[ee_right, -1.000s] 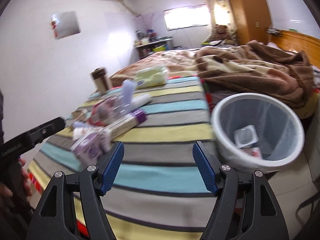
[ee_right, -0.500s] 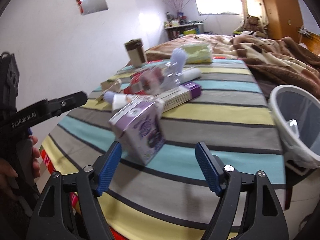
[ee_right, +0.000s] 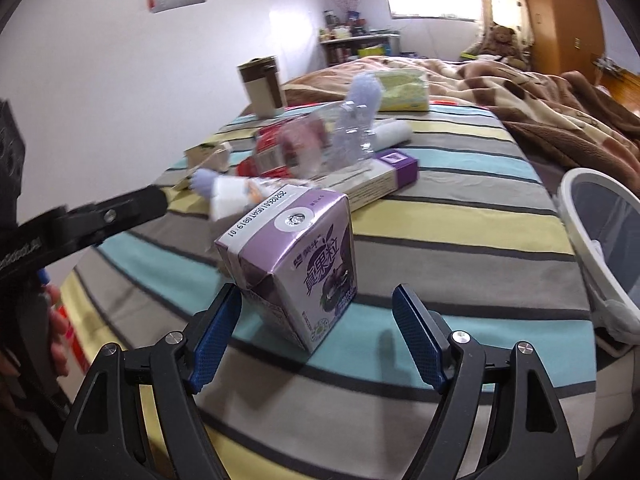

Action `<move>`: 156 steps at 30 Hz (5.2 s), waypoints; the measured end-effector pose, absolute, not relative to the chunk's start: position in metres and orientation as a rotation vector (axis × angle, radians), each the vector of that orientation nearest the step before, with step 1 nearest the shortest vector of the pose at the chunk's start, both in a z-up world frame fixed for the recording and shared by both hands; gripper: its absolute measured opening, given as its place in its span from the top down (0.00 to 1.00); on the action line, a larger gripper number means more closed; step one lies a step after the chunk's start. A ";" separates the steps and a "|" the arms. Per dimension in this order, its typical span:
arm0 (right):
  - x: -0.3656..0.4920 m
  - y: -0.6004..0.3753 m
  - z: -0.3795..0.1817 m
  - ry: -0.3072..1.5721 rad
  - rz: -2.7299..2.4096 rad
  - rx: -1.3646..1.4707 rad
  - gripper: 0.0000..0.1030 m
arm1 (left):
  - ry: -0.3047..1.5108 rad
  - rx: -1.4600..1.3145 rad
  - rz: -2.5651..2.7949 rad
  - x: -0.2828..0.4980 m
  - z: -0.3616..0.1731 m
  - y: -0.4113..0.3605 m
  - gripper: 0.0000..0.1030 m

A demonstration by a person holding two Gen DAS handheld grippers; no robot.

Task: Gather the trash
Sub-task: 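Return both tools to the bed toward the remaining cartons, then grasp the green-and-white carton with the left tool while the right tool grasps the purple carton, then move both cartons over the wastebasket and open both tools to drop them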

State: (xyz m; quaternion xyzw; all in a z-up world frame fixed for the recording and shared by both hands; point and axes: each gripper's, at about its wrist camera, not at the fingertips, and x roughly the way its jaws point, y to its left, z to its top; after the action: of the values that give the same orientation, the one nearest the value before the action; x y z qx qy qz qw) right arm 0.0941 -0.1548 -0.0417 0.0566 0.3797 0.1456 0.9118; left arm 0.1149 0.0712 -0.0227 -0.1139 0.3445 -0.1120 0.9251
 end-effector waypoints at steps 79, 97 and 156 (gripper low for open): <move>0.101 -0.236 0.008 0.586 0.156 0.227 0.61 | 0.748 -0.123 -0.302 0.136 0.010 -0.023 0.63; 0.096 -0.303 0.021 0.551 -0.006 0.256 0.61 | 0.684 0.008 -0.475 0.143 0.037 -0.132 0.63; 0.105 -0.386 -0.007 0.672 -0.230 0.317 0.46 | 0.767 0.038 -0.665 0.179 0.016 -0.253 0.38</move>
State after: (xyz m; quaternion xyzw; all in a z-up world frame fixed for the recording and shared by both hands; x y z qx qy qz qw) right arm 0.1054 -0.3861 -0.0075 0.1547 0.3277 -0.1123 0.9253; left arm 0.1786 -0.2531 0.0163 0.0180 0.3673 -0.3185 0.8737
